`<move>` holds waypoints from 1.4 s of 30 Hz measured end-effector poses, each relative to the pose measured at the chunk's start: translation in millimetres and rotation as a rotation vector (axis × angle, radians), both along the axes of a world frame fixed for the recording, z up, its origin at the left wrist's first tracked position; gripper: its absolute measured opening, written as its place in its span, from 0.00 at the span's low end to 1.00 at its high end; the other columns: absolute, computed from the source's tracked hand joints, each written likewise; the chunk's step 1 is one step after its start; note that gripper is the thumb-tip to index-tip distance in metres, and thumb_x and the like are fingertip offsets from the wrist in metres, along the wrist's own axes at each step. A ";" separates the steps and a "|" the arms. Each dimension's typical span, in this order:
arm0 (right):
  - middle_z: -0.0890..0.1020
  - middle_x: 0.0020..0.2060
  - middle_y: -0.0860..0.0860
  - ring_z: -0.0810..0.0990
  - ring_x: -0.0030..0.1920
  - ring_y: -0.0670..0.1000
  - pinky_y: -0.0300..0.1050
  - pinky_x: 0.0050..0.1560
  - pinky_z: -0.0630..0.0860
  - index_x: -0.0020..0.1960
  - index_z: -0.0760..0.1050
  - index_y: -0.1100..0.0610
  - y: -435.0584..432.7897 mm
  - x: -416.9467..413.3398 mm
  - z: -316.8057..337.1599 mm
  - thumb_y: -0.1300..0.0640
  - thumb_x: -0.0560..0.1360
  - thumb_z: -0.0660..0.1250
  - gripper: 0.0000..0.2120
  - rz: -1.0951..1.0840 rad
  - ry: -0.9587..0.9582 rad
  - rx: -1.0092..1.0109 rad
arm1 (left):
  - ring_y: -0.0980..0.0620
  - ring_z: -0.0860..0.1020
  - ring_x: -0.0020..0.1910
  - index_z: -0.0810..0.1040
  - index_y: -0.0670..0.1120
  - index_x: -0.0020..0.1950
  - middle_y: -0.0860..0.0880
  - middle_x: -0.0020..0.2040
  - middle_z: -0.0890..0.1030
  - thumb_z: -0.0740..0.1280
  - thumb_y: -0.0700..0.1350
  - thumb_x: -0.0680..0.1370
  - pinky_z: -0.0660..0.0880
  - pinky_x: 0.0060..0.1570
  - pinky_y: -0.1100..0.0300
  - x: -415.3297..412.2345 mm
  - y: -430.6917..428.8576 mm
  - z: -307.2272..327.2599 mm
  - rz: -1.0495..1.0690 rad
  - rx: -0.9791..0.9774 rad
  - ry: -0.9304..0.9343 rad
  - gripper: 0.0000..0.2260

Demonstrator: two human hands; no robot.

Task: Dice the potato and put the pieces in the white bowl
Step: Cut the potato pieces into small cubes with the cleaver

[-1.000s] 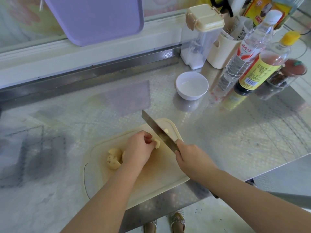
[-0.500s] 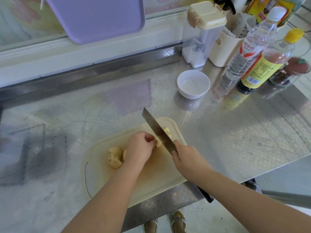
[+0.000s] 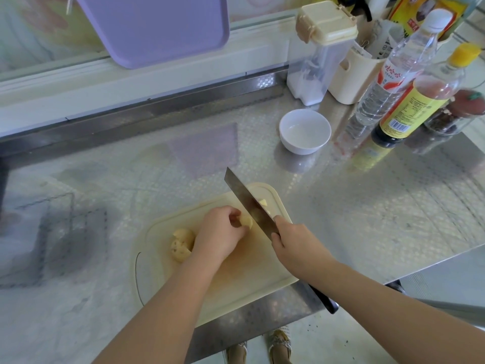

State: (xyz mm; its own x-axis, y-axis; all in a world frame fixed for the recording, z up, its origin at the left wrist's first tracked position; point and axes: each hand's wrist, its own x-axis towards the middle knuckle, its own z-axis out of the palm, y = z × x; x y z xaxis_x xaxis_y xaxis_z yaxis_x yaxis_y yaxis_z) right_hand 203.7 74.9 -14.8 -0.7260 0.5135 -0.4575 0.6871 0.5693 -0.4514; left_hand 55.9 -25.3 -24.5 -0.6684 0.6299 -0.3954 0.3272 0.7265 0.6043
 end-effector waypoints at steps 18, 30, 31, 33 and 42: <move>0.74 0.35 0.50 0.78 0.35 0.52 0.50 0.36 0.77 0.59 0.67 0.53 1.5 3.8 5.3 0.52 0.84 0.53 0.08 0.025 -0.017 0.028 | 0.50 0.79 0.47 0.78 0.49 0.53 0.52 0.48 0.80 0.74 0.52 0.73 0.78 0.48 0.53 0.3 -1.0 3.7 -0.175 -0.151 0.125 0.13; 0.73 0.34 0.51 0.76 0.34 0.53 0.52 0.33 0.74 0.60 0.67 0.54 -3.1 5.1 12.7 0.54 0.84 0.53 0.09 0.049 -0.041 0.082 | 0.50 0.80 0.44 0.77 0.50 0.47 0.53 0.41 0.81 0.70 0.54 0.75 0.77 0.45 0.53 11.4 1.5 -5.5 -0.087 -0.048 0.189 0.09; 0.72 0.33 0.52 0.75 0.33 0.53 0.51 0.32 0.72 0.61 0.67 0.54 -4.1 4.9 13.3 0.54 0.84 0.52 0.09 0.059 -0.049 0.089 | 0.50 0.80 0.44 0.78 0.50 0.48 0.54 0.41 0.81 0.70 0.54 0.75 0.77 0.45 0.54 11.2 0.9 -6.1 -0.081 -0.043 0.186 0.09; 0.73 0.34 0.52 0.76 0.34 0.54 0.52 0.34 0.74 0.61 0.67 0.53 -5.5 4.6 15.0 0.55 0.84 0.52 0.09 0.081 -0.066 0.097 | 0.52 0.80 0.45 0.79 0.50 0.49 0.55 0.42 0.81 0.70 0.53 0.75 0.77 0.46 0.56 10.7 0.0 -7.1 -0.075 -0.035 0.179 0.08; 0.73 0.35 0.51 0.79 0.37 0.56 0.55 0.40 0.81 0.60 0.66 0.52 -7.3 2.3 11.9 0.54 0.84 0.52 0.08 0.129 -0.119 0.124 | 0.52 0.80 0.44 0.80 0.50 0.49 0.54 0.42 0.82 0.71 0.52 0.75 0.78 0.46 0.55 10.5 0.3 -7.1 -0.095 -0.034 0.191 0.07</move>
